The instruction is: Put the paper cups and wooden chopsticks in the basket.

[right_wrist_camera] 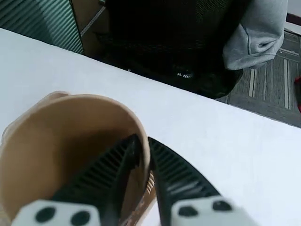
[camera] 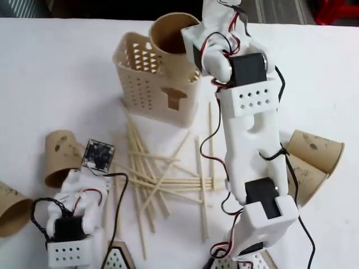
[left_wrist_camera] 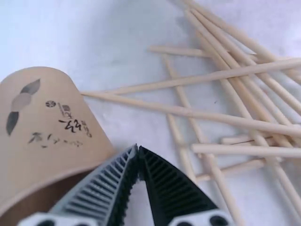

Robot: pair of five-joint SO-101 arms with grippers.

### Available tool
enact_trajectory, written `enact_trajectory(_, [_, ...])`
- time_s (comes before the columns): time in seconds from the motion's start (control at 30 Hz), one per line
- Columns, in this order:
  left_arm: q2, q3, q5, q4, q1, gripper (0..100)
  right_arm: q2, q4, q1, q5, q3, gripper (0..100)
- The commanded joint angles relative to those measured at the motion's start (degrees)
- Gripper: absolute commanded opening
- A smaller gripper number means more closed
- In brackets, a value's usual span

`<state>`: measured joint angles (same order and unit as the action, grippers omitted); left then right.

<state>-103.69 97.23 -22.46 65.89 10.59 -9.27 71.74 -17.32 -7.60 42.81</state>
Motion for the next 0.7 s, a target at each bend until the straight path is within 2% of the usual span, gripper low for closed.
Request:
enact_trajectory(0.0, [-0.3,-0.3,-0.4,-0.9,0.0,2,0.7,-2.0,0.4,0.4,2.4,1.9])
enact_trajectory(0.4, [-0.3,-0.3,-0.4,-0.9,0.0,2,-4.9,1.0,2.9,0.4,0.7,3.3])
enact_trajectory(0.57, [-0.3,-0.3,-0.4,-0.9,0.0,2,-3.7,6.1,2.8,0.5,2.0,22.6])
enact_trajectory(0.67, [-0.3,-0.3,-0.4,-0.9,0.0,2,-0.6,10.2,3.2,0.4,3.7,25.5])
